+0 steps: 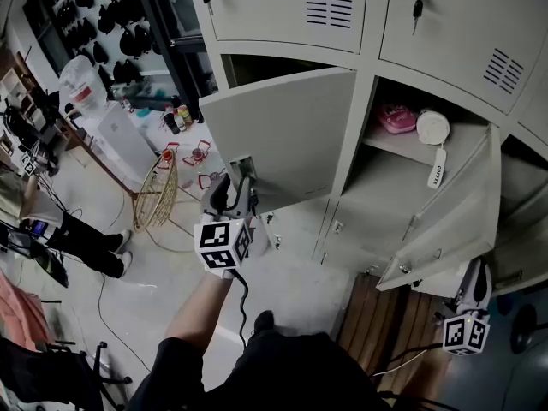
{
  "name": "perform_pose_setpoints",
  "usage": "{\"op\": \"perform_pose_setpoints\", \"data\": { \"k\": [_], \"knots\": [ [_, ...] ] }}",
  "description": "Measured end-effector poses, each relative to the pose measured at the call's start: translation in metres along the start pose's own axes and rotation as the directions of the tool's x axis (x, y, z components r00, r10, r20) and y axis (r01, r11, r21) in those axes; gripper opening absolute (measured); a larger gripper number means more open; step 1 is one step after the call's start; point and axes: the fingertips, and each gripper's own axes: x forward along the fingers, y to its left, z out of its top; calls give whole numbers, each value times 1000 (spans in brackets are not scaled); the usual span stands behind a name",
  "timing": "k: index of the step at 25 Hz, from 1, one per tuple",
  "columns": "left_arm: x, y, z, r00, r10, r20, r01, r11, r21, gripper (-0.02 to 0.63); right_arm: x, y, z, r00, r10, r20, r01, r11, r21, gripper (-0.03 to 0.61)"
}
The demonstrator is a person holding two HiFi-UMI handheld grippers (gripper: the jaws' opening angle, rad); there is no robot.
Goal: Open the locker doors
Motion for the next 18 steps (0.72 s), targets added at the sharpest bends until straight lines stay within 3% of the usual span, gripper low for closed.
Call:
{"op": "perform_pose_setpoints", "data": {
  "k": [9, 18],
  "knots": [
    [-34, -28, 0, 990, -142, 7, 142, 990, 1, 144, -4, 7, -3, 999, -32, -9, 32, 999, -1, 2],
    [-83, -81, 1, 944, -330, 8, 328, 940, 88, 112, -23, 20, -1, 996, -91, -13, 91, 996, -4, 2]
  ]
}}
